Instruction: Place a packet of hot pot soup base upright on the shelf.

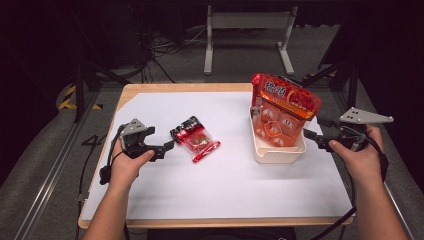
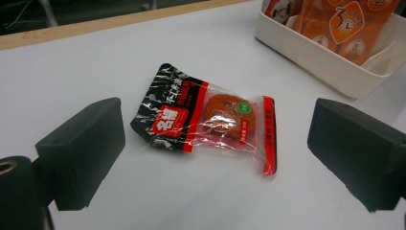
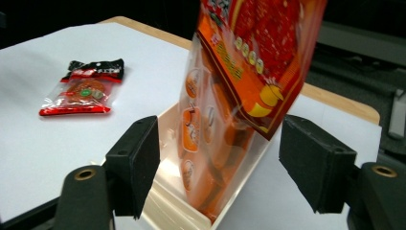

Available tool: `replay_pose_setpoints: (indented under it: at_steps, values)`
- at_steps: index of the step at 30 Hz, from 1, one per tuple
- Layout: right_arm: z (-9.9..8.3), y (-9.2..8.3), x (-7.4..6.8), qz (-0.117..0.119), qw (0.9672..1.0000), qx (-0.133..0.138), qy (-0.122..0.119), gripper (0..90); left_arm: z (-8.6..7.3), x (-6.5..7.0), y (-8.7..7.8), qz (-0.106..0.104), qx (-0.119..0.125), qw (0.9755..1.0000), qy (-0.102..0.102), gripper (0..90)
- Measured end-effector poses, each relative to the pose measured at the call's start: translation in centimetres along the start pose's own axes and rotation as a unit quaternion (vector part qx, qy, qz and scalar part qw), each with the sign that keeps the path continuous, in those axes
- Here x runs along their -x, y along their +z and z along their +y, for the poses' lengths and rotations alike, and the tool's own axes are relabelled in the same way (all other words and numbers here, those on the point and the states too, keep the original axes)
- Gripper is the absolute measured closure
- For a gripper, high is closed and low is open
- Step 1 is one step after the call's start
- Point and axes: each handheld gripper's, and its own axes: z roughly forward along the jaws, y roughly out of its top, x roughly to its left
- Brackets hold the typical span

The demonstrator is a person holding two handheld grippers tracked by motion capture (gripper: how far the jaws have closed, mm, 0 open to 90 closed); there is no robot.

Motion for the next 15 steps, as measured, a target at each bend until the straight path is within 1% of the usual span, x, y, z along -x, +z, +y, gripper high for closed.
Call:
replay_pose_setpoints:
  at_steps: [1,2,4,5,6,10,12,13,14,15]
  values:
    - [0.0,-0.2,-0.3,0.005,1.0,0.004,-0.004,31.7,0.0,0.0,0.0,-0.001,-0.001,1.0,-0.001,6.9]
    - [0.1,-0.5,-1.0,0.02,0.9997,0.009,-0.01,31.7,0.0,0.0,0.0,-0.002,-0.003,1.0,-0.002,7.8]
    - [0.0,-0.6,-1.3,0.024,0.9996,0.009,-0.014,31.7,0.0,-0.1,0.0,-0.002,-0.008,0.9999,-0.005,8.8]
    - [-0.1,-0.7,-1.7,0.033,0.9992,0.011,-0.018,31.7,0.0,-0.1,0.0,-0.002,-0.011,0.9999,-0.005,10.1]
    - [-0.1,-0.7,-2.0,0.038,0.999,0.013,-0.018,31.6,0.1,-0.1,0.0,0.0,-0.011,0.9999,-0.006,10.7]
    - [-0.7,-0.4,-3.3,0.067,0.9972,0.03,-0.016,31.2,0.1,-0.2,0.1,0.009,-0.008,0.9999,-0.007,11.4]
    - [-1.0,-0.1,-3.7,0.075,0.9967,0.024,-0.021,31.2,0.0,-0.3,0.2,0.013,-0.006,0.9998,-0.01,11.5]
    - [-1.3,0.0,-4.1,0.079,0.9962,0.025,-0.026,31.1,0.0,-0.4,0.3,0.015,-0.002,0.9998,-0.01,11.5]
    - [-1.4,0.1,-4.3,0.084,0.9958,0.025,-0.025,30.9,0.0,-0.5,0.4,0.015,-0.001,0.9998,-0.014,11.5]
    - [-1.4,0.1,-4.3,0.084,0.9958,0.025,-0.025,30.9,0.0,-0.6,0.4,0.019,0.003,0.9997,-0.012,11.5]
